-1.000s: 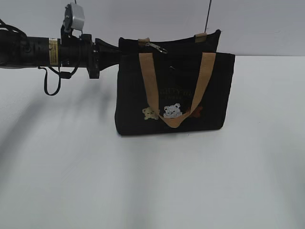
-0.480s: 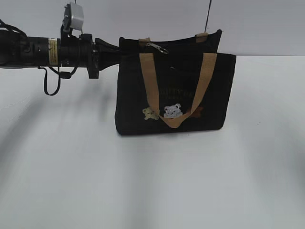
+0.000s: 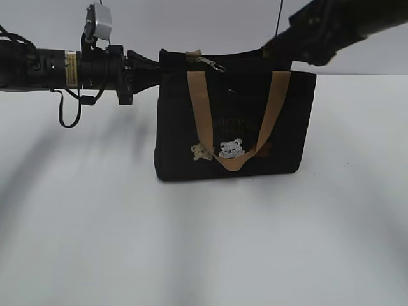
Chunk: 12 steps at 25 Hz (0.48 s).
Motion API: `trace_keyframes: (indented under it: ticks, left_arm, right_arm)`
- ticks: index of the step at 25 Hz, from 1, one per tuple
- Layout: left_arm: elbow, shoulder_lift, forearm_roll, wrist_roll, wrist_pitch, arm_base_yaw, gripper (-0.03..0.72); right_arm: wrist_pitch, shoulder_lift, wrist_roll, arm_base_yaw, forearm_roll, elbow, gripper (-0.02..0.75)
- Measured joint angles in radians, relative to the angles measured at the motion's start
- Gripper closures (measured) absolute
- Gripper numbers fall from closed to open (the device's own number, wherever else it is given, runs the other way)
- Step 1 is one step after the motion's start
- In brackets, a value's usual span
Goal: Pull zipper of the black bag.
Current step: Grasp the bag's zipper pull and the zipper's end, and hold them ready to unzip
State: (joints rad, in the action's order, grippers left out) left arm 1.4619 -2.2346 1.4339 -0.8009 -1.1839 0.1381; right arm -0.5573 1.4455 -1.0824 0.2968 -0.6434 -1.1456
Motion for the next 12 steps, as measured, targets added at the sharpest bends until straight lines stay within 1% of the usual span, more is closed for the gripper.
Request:
trace_keyframes:
  ticks: [3, 6, 12]
  left_arm:
    - [0.000, 0.000, 0.000, 0.000, 0.000, 0.000, 0.655]
    - [0.000, 0.000, 0.000, 0.000, 0.000, 0.000, 0.655]
    - [0.000, 0.000, 0.000, 0.000, 0.000, 0.000, 0.655]
  right_arm:
    - [0.052, 0.091, -0.058, 0.050, 0.000, -0.048, 0.261]
    - [0.073, 0.161, -0.110, 0.086, -0.003, -0.084, 0.261]
    - [0.116, 0.263, -0.141, 0.122, -0.003, -0.137, 0.261]
